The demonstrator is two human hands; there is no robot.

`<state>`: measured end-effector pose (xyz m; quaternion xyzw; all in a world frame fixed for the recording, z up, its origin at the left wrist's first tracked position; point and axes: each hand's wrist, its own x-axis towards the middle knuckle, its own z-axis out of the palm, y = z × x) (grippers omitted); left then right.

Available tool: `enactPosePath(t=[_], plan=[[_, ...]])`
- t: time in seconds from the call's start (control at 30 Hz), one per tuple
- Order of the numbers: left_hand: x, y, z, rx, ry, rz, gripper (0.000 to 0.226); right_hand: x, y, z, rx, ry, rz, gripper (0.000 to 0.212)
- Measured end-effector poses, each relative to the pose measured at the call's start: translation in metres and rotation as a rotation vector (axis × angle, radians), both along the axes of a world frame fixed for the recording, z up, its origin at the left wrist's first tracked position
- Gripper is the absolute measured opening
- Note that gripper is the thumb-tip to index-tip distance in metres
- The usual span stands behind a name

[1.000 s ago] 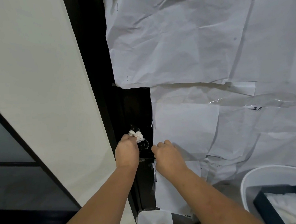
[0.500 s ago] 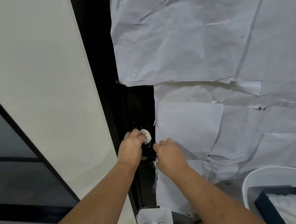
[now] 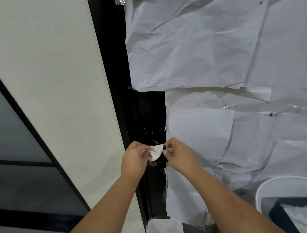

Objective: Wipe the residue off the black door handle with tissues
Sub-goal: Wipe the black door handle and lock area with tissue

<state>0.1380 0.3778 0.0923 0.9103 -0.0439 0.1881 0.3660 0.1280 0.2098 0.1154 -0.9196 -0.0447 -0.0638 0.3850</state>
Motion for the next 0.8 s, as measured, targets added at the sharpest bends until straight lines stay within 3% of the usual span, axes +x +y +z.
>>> enactPosePath(t=[0.37,0.47,0.6,0.8], plan=[[-0.012,0.008,0.018,-0.221,0.025,-0.007,0.013,0.003,0.019,0.003,-0.075,-0.052,0.120,0.028],[-0.012,0.003,0.021,-0.229,0.012,-0.027,0.012,0.004,0.025,0.008,-0.012,-0.035,0.161,0.026],[-0.010,-0.008,0.024,-0.298,-0.016,-0.031,0.015,0.004,0.034,0.010,-0.010,0.000,0.102,0.025],[-0.005,0.006,0.029,-0.300,-0.137,0.194,0.022,0.012,0.022,0.015,-0.042,-0.066,-0.004,0.024]])
